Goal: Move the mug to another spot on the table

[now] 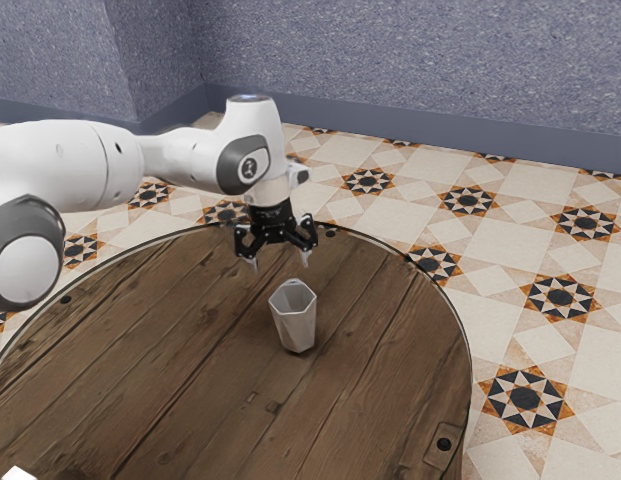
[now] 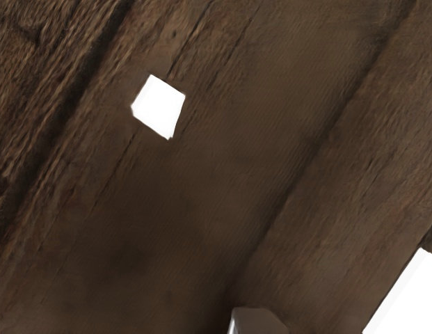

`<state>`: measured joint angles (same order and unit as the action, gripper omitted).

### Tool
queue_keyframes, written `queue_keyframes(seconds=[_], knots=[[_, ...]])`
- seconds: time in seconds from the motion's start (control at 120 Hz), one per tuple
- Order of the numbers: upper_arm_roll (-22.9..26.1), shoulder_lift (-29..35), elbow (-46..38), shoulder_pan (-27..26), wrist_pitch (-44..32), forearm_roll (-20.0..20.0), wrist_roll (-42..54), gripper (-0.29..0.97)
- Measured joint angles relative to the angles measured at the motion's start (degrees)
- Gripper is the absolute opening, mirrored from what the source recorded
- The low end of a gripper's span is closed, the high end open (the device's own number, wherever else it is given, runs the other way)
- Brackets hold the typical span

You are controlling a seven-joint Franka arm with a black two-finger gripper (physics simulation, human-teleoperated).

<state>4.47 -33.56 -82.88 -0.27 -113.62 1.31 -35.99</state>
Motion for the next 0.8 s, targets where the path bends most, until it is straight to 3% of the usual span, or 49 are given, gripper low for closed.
queue_keyframes(seconds=[0.8], knots=[[2.40, -6.64, 2.49, -0.88, -5.13, -2.18, -2.13, 0.68]])
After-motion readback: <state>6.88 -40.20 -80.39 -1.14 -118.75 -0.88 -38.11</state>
